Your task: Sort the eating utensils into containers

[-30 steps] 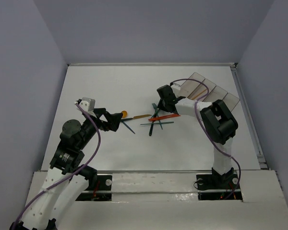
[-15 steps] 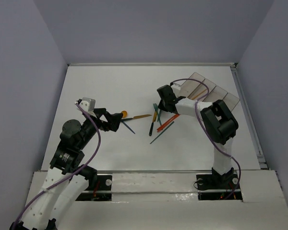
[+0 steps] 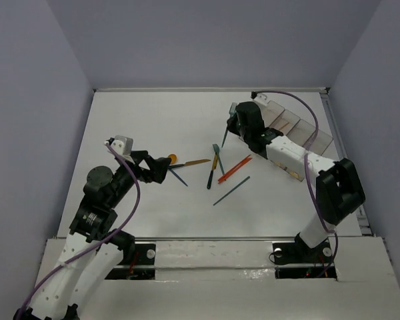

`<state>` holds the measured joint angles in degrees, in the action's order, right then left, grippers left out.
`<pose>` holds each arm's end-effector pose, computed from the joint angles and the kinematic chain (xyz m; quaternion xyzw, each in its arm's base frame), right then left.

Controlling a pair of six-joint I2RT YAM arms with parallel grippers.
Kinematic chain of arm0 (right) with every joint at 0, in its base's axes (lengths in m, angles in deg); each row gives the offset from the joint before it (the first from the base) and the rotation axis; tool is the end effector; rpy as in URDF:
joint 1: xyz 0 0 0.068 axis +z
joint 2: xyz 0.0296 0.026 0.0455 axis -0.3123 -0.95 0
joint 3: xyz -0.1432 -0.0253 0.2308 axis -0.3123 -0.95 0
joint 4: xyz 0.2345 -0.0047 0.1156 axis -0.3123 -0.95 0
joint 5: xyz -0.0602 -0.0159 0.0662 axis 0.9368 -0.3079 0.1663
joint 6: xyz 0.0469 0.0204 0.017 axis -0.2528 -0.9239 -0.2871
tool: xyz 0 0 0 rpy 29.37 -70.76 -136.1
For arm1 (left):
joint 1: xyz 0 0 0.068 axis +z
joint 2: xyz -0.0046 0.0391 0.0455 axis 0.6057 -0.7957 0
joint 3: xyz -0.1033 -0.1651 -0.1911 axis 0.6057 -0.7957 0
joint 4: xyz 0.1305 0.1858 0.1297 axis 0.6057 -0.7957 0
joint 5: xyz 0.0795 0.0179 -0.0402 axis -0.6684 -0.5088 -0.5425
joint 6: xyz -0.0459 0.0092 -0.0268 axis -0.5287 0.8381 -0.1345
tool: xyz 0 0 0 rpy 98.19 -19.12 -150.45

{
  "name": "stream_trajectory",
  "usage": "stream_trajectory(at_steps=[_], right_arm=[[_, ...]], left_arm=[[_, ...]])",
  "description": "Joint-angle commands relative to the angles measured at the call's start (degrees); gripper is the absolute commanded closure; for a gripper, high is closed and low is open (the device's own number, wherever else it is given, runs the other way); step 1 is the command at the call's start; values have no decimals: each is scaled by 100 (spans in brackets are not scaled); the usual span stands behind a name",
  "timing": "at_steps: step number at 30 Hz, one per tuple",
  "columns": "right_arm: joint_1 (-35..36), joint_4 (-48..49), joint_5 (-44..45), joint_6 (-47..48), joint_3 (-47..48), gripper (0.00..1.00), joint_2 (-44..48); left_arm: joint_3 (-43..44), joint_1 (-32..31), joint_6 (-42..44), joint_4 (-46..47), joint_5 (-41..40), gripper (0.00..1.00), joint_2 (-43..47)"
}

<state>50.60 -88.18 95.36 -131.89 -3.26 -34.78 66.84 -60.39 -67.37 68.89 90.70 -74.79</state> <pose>0.3363 0.1975 0.2811 0.1723 0.8234 0.1813 0.5095 0.1161 -0.0562 0.3448 0.1119 0.6744 -0.2926 0.6686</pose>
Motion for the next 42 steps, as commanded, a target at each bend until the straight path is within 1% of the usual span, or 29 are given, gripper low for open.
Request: stream_trajectory(at_steps=[1,4,7,11,12,16,18,20,27,29,30,32,33,37,40,42], right_arm=[[-742,81,233,376,85,100,100],[-1130,82,92,455,173,100,-5],[-1552,-41,-144,517,558,100,-286],[-1833,-129,-373,587,963,100,-760],[-1834,-286,-417,614,1260,100,-875],[-1956,-533,-357,614,1728,100,-1410],[-2018,-587,-304,439,1711,100,-1473],[-2019,-404,-295,316,1562,100,-1456],[-2071,-385,-119,183,1386,98,-1561],[-2071,-376,-119,166,1377,95,-1570],[-2071,-376,-119,183,1377,88,-1579],[-2071,-419,-137,192,1394,81,-1588],[-2071,-420,-137,192,1360,75,-1588],[-2071,-367,-172,209,1219,67,-1482],[-2071,-376,-145,262,1175,63,-1394],[-2071,-419,-180,332,1183,62,-1298]], left_arm=[[234,35,-7,262,90,1,4],[234,35,-7,262,99,1,12],[234,35,2,253,99,1,12],[234,35,2,253,99,1,13],[243,35,11,253,99,1,4],[252,35,20,253,81,1,-5],[252,35,28,244,72,1,12],[243,35,28,236,81,1,12],[243,35,28,236,81,1,30],[243,35,28,236,64,1,39],[234,35,28,236,63,1,47],[243,35,28,227,55,1,48],[243,35,28,235,63,1,39],[243,35,28,227,55,1,56],[243,35,28,236,63,1,65],[234,35,28,236,55,1,74]])
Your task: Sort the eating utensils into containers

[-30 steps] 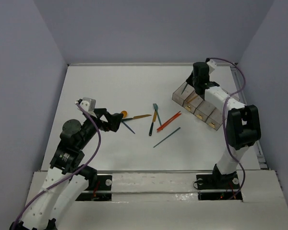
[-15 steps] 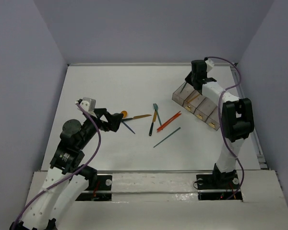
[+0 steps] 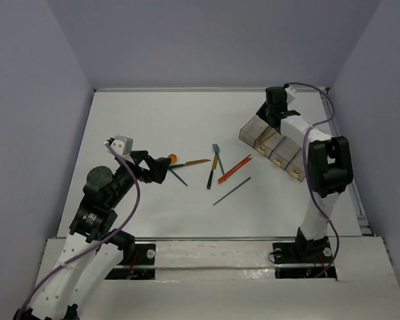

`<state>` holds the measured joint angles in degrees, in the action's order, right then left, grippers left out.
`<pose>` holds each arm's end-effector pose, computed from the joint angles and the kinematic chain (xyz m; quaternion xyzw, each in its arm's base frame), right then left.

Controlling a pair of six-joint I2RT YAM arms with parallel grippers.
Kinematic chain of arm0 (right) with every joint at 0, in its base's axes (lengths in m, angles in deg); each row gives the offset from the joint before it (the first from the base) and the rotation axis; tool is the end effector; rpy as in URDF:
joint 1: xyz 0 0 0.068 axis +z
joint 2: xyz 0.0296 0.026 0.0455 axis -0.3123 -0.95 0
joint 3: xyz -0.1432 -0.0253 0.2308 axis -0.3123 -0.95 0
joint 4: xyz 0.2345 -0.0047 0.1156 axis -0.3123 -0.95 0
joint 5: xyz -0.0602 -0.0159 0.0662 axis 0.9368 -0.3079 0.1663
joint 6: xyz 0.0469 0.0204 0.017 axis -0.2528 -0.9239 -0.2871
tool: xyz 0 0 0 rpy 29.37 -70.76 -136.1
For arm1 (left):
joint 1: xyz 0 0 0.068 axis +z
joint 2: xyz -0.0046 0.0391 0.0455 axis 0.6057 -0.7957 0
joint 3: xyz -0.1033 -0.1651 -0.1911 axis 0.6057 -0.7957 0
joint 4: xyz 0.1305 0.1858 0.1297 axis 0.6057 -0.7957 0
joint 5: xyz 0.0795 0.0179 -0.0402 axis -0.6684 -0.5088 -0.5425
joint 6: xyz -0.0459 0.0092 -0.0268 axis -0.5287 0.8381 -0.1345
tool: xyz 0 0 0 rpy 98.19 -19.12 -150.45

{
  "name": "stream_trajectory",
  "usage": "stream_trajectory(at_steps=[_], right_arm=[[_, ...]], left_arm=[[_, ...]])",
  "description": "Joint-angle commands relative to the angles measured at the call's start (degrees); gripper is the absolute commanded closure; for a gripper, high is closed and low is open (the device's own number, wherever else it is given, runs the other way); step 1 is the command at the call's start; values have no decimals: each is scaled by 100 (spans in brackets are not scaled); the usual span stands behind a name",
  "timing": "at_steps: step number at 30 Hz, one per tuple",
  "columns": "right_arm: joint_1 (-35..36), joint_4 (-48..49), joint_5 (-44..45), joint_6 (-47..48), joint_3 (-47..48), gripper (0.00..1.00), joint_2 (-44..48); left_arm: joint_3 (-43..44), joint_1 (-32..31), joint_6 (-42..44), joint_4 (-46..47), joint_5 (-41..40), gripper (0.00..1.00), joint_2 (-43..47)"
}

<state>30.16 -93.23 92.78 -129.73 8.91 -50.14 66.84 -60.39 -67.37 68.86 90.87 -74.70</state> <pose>0.4408 0.0811 0.2375 0.2885 0.8283 0.0633 0.4761 0.1157 -0.0562 0.3449 0.1130 0.6739 -0.2936 0.6685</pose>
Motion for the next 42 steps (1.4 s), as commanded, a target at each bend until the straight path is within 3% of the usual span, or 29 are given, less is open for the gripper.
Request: stream_trajectory(at_steps=[1,6,10,15,20,25,27,29,42], right_arm=[[-28,94,43,151,-60,62,300],[174,156,-511,520,-674,61,1141],[1129,-124,-311,775,-1570,61,2021],[2089,-468,-116,294,-3018,59,3076],[2950,-959,411,-471,-3839,58,3903],[3372,-1444,666,-990,-3936,49,3764],[3514,-1418,736,-1140,-3919,39,3571],[3567,-1409,719,-1202,-3840,38,3395],[3620,-1550,974,-1439,-3427,56,2366]], left_arm=[[234,35,28,229,37,1,65],[234,35,28,238,37,1,92],[243,35,37,229,28,1,197],[243,35,37,229,28,1,320],[252,35,46,220,29,1,504],[252,35,46,203,-24,1,592],[252,35,46,203,-24,1,601],[252,35,37,185,-24,1,628],[252,-70,46,176,-24,1,663]])
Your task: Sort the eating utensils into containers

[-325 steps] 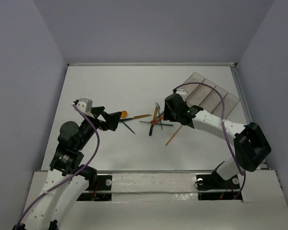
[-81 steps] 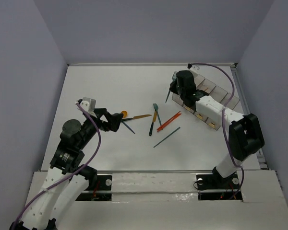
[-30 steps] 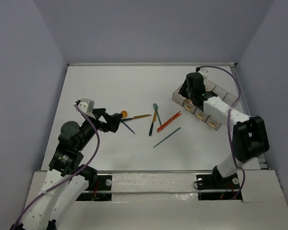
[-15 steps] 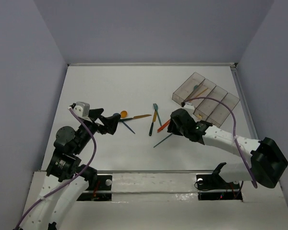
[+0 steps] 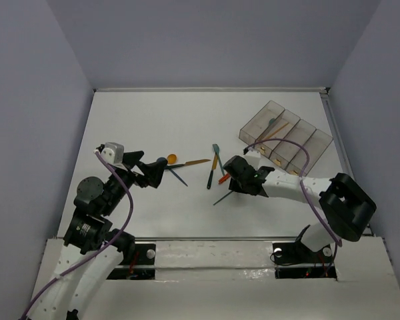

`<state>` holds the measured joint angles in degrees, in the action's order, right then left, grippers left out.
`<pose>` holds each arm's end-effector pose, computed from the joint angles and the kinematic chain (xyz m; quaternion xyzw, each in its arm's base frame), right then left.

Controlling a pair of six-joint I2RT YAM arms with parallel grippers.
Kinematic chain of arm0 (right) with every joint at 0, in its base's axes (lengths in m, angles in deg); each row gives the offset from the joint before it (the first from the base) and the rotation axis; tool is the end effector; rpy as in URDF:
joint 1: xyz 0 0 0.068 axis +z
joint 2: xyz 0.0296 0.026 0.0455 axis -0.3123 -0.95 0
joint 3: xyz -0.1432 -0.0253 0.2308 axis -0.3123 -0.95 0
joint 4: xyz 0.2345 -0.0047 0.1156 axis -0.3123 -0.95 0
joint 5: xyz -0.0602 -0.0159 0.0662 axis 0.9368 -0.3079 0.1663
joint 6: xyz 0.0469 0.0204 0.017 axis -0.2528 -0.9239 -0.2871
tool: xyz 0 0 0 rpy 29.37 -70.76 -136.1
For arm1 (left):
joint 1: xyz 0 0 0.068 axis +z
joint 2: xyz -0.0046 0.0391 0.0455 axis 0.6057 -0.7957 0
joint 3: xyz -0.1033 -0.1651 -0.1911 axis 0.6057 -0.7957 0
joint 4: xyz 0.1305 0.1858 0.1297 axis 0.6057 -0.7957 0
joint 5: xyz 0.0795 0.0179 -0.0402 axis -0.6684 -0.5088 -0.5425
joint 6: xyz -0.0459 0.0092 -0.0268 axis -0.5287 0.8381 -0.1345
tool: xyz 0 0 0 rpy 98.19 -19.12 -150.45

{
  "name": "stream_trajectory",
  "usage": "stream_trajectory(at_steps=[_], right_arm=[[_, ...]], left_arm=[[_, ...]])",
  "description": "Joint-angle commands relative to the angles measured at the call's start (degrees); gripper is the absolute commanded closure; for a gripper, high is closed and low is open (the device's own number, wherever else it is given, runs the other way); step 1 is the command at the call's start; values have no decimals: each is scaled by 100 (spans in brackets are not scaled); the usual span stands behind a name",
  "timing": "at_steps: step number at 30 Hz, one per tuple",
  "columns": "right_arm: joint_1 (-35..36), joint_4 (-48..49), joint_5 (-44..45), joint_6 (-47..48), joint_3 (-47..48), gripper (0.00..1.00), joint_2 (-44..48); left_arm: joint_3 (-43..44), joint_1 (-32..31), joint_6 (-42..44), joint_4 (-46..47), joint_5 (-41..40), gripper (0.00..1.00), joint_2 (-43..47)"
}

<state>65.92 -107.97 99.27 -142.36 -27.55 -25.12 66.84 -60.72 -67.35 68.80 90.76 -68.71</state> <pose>0.2007 0.1974 0.1760 0.0971 0.9398 0.0463 0.3243 0.0927 -0.0470 0.3549 0.1144 0.6350 -0.3029 0.7014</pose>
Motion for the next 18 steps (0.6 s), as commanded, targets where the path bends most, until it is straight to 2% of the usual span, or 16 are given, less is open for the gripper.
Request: stream_trajectory(at_steps=[1,9,18], right_arm=[[44,-68,333,-167,228,56,-180],[44,-190,412,-202,220,60,-637],[44,-498,641,-325,-53,88,-568]], left_arm=[[252,-38,44,183,-13,1,64],[234,-38,35,183,39,1,46],[234,-38,35,200,48,1,11]])
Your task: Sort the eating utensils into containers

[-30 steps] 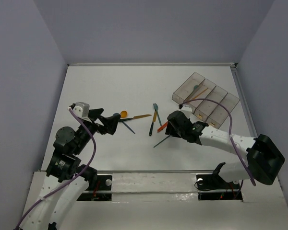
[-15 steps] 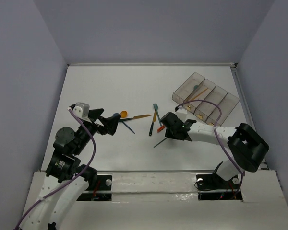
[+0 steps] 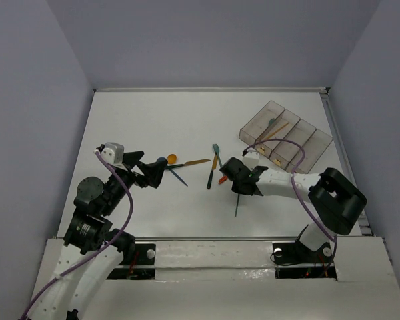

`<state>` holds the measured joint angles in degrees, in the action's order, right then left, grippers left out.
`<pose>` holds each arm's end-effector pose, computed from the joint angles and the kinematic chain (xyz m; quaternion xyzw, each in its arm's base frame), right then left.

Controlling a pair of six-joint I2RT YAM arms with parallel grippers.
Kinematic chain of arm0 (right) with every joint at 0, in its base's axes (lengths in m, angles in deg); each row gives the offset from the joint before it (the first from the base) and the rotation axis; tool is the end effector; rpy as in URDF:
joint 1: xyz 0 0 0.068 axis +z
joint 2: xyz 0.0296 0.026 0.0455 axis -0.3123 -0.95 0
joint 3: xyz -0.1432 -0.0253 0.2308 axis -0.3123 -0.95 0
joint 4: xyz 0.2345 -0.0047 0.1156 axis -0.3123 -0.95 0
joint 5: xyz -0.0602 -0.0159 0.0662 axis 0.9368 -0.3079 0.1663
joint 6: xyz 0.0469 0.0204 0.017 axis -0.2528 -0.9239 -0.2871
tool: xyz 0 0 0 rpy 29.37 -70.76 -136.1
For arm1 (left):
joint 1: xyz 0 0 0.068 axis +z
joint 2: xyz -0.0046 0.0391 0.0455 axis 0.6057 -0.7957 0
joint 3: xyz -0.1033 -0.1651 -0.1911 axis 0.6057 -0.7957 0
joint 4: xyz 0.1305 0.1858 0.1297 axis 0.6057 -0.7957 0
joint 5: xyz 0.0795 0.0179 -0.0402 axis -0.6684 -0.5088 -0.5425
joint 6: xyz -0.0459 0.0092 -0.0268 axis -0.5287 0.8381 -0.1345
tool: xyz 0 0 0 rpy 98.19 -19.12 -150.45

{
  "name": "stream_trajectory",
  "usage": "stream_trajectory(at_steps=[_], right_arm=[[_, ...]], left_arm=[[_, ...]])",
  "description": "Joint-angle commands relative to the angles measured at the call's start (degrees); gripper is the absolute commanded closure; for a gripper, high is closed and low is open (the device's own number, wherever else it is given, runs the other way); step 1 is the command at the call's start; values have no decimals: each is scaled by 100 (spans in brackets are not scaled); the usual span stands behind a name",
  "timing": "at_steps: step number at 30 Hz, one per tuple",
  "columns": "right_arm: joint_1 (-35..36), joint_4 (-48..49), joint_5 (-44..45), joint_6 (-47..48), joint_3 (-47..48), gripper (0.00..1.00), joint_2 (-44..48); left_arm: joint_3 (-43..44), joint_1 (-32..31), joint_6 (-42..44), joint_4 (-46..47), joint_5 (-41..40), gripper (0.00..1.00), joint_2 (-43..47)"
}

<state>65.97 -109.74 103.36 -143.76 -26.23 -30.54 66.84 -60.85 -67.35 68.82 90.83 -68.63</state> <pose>0.2065 0.2008 0.1569 0.1039 0.9415 -0.0117 0.3203 0.0923 -0.0471 0.3550 0.1156 0.6341 -0.3041 0.7015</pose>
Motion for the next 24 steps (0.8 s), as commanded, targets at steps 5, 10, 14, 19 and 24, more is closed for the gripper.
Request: stream_trajectory(at_steps=[5,10,14,19,24], right_arm=[[40,-523,425,-335,-255,96,97],[40,-910,733,-467,-123,100,430],[40,-946,1048,-274,79,100,1089],[-758,369,884,1261,133,100,1872],[-2120,1524,286,2142,588,100,1769]], left_arm=[[234,-25,35,189,33,1,-24],[234,-25,35,189,33,1,-68],[234,-25,44,189,7,1,-77],[225,-25,52,198,68,1,-129],[208,-25,61,189,103,1,-173]])
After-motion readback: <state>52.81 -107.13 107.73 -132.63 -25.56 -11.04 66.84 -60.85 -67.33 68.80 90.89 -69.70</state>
